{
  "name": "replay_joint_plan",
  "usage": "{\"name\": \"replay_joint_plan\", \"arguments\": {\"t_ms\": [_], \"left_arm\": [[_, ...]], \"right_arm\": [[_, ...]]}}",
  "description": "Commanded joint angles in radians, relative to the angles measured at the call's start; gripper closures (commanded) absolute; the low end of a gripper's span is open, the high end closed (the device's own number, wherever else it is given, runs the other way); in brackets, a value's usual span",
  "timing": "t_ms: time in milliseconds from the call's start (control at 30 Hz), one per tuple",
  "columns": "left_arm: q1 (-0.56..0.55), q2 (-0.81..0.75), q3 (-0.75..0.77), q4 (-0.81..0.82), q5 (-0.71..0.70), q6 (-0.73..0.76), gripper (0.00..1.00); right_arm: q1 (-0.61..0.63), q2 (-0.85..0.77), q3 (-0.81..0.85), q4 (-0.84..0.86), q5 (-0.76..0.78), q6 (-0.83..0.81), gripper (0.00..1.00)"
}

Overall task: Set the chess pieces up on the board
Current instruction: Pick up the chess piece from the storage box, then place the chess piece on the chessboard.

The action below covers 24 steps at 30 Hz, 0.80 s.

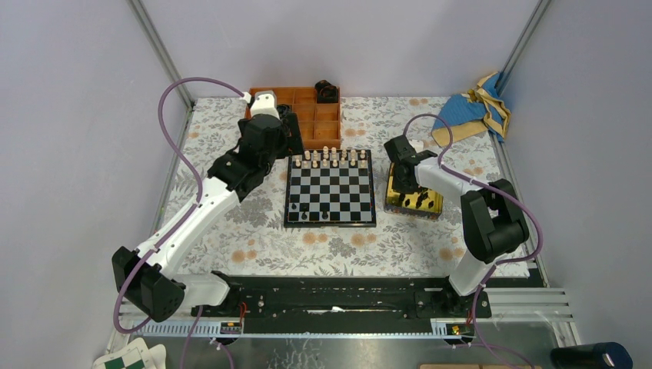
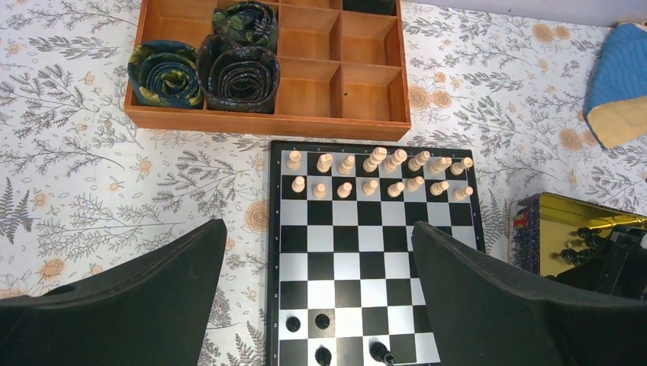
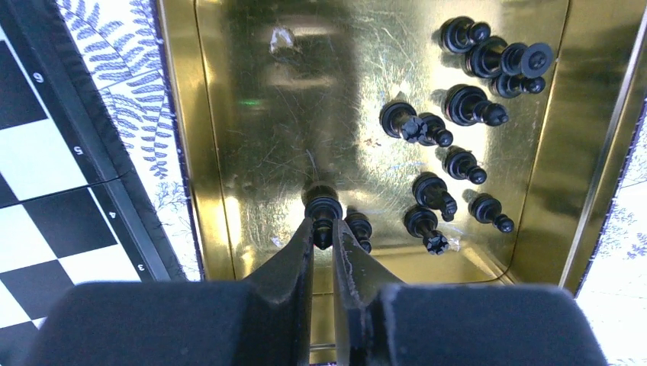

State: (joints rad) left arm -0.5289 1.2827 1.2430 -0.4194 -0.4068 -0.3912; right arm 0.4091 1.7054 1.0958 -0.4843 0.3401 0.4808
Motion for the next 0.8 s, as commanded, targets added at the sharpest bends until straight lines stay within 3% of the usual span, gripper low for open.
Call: {"name": "replay_joint_plan", "arguments": {"t_ms": [0, 533, 767], "left_arm": [[0.006, -0.022, -0.014, 0.04, 0.002, -0.013, 0.01], [0.024, -0.077, -0.028, 0.004, -0.051, -0.045, 0.01], [0.06, -0.13, -0.073, -0.004, -0.041, -0.075, 0.01]], "right_arm": [[-0.008, -0.046, 0.07, -0.024, 0.044, -0.023, 1.0], [-0.002, -0.124, 0.212, -0.117, -0.001, -0.105, 1.0], [0.073, -0.115, 0.319, -0.194, -0.02, -0.12, 1.0]]}}
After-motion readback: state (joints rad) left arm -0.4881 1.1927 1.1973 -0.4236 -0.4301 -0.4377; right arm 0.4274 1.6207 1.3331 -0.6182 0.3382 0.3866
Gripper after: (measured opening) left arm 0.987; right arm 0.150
